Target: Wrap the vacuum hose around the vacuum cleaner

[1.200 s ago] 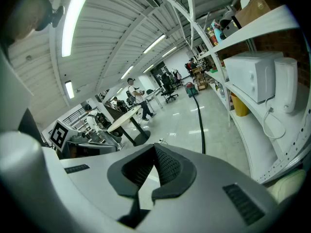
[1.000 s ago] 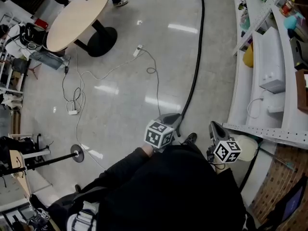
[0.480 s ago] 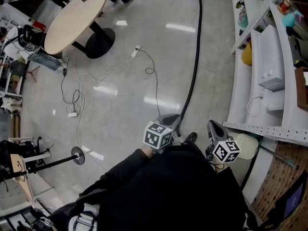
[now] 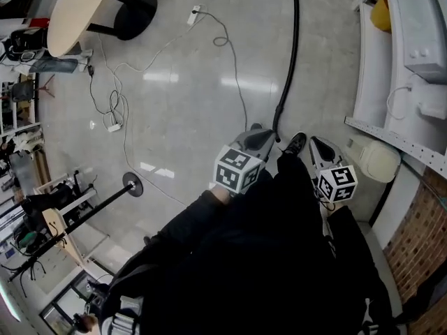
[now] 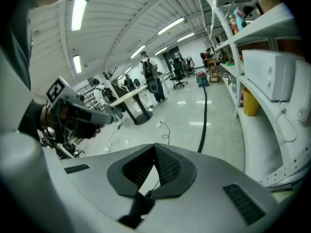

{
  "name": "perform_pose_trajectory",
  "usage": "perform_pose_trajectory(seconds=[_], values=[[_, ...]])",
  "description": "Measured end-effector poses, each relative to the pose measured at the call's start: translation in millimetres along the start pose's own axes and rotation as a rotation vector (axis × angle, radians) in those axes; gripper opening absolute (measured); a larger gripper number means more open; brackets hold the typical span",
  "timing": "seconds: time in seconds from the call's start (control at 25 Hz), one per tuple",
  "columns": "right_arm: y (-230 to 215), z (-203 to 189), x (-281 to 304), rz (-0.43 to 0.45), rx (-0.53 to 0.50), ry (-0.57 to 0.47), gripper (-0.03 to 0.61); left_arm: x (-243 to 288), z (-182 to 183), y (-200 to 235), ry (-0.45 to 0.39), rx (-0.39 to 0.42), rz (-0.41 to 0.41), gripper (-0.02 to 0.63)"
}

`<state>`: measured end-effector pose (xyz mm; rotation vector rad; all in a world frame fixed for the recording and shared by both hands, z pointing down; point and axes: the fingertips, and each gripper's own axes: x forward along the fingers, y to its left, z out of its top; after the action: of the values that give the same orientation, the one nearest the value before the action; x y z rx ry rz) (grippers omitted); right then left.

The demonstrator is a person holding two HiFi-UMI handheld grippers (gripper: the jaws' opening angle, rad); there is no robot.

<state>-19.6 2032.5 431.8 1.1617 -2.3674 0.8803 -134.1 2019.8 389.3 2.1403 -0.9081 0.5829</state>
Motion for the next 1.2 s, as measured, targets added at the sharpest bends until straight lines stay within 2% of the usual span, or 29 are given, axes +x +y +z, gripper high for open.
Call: perform_pose_trajectory(seconds=[0.12,0.24,0.28,0.32,0.36,0.44,0.56,0.72,0.84,0.96,1.08,1.2], values=[[-4.9,-73.1,40.1,0.048,0.010,0.155,0.005,13.6,-31.5,11.9,0.031,0.055,-0.011,0.025],[-8.4,-142.0,80.1,0.089,0.048,0.280,0.005,37.4,-74.9,34.9,0.098,0.126,-0.026,0.026],[-10.6,-164.1,91.9,0.096,0.060,0.320,0.020,46.9,-89.7,42.3,0.121,0.123,-0.042,0.026],[-11.6,-185.1,103.5,0.100,0.077,0.356,0.073,54.6,-103.4,50.0,0.139,0.106,-0.058,0.028],[-10.1,-203.5,116.5,0.106,0.096,0.383,0.096,59.2,-114.9,58.8,0.154,0.082,-0.069,0.038],[2.5,-226.1,143.7,0.135,0.130,0.402,0.107,62.0,-129.6,75.2,0.181,0.050,-0.061,0.069],[20.2,-228.4,156.1,0.197,0.144,0.387,0.109,72.2,-133.9,66.2,0.218,0.057,-0.052,0.080],[24.1,-213.3,135.4,0.239,0.115,0.389,0.109,85.3,-118.7,30.3,0.217,0.084,-0.099,0.080],[14.9,-204.2,134.7,0.233,0.101,0.387,0.109,88.6,-103.8,23.9,0.199,0.098,-0.112,0.080],[-4.2,-201.7,136.3,0.203,0.105,0.383,0.109,94.9,-103.8,23.1,0.208,0.086,-0.112,0.080],[-14.2,-212.3,139.1,0.197,0.111,0.394,0.109,95.1,-115.5,27.8,0.230,0.063,-0.088,0.080],[-28.9,-240.4,145.3,0.214,0.093,0.441,0.116,106.6,-130.7,32.6,0.236,0.036,-0.082,0.080]])
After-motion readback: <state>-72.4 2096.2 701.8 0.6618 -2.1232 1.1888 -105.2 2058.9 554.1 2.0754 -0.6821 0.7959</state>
